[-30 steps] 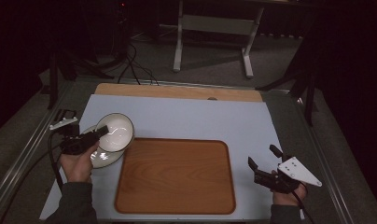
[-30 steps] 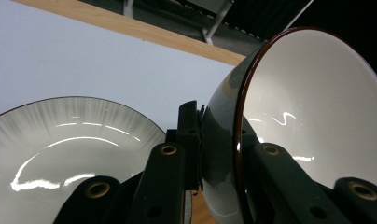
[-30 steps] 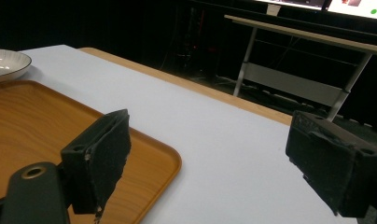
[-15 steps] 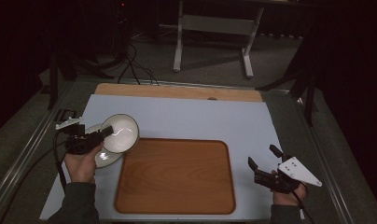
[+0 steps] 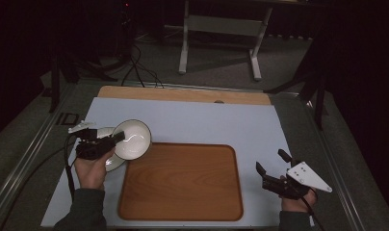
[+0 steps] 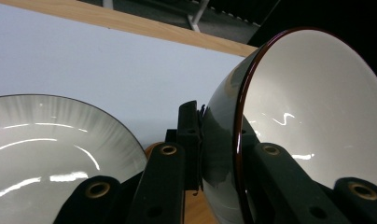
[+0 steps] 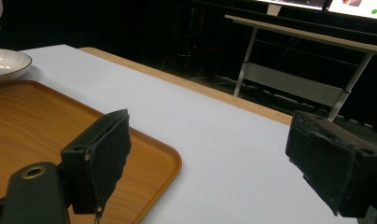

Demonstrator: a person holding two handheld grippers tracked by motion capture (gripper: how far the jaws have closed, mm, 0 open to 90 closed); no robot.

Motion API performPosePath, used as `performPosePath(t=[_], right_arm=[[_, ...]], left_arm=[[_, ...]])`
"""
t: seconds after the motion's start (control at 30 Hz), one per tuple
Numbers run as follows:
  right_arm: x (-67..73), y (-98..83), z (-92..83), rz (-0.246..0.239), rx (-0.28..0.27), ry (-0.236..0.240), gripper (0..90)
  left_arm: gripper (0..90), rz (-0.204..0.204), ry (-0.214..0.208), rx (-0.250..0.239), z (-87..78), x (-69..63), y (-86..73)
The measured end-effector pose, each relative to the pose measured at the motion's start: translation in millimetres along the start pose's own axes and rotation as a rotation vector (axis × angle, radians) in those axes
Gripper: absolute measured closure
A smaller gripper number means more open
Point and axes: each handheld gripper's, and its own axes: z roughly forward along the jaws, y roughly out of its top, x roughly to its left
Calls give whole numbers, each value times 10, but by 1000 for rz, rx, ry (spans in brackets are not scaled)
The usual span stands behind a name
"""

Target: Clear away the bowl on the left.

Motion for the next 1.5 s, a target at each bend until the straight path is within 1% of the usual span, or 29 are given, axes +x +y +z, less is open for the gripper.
performPosePath(t=[0.37, 0.53, 0.8, 1.17, 1.43, 1.5], right_arm=[[-1, 0, 1, -2, 0, 1, 136], [0, 1, 0, -2, -1, 1, 136], [0, 0, 0, -3, -1, 0, 136], [0, 1, -1, -3, -2, 1, 136], [-5, 0, -2, -5, -1, 0, 136], [-5, 1, -3, -2, -2, 0, 136]], left_arm=[[811, 27, -20, 31, 96, -113, -31], [811, 36, -29, 42, 130, -155, -45], [811, 38, -45, 53, 175, -216, -64], [811, 61, -58, 75, 231, -307, -90], [811, 67, -79, 90, 274, -368, -112], [811, 69, -91, 94, 286, -393, -118]])
